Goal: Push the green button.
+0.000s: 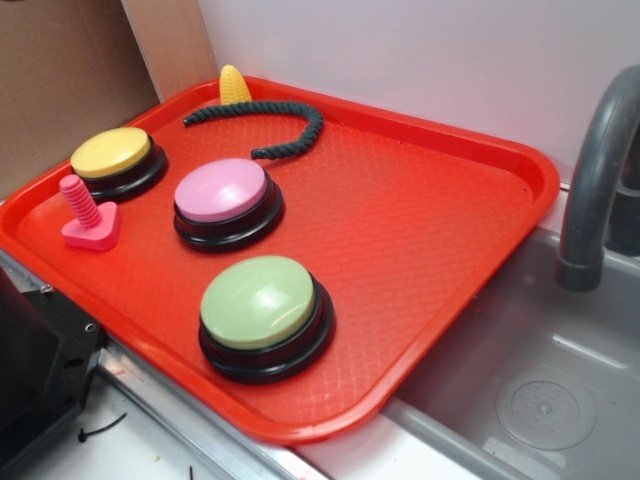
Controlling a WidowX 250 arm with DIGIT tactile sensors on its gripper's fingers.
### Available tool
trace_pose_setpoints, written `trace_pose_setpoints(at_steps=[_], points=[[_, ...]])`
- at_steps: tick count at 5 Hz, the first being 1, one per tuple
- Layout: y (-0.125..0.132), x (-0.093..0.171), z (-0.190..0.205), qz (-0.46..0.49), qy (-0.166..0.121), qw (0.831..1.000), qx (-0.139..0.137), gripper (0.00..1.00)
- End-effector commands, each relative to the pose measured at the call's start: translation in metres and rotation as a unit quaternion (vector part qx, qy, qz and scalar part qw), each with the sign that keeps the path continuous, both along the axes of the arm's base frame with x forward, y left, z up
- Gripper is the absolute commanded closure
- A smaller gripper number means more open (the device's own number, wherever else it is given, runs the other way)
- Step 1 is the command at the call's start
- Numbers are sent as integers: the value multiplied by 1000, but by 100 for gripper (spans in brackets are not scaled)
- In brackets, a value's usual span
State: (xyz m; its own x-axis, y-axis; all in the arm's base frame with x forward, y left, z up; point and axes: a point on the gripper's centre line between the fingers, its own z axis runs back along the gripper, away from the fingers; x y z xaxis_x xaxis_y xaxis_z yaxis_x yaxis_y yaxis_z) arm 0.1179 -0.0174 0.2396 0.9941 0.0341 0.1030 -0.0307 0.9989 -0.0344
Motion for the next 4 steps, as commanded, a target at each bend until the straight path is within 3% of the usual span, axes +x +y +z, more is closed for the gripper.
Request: trace_pose_setpoints(at_steps=[1,2,4], points=[[0,0,0,0,0,1000,0,0],[-47,20,-20,-108,-4,994,17,0],[-47,20,-20,-108,-4,994,17,0]])
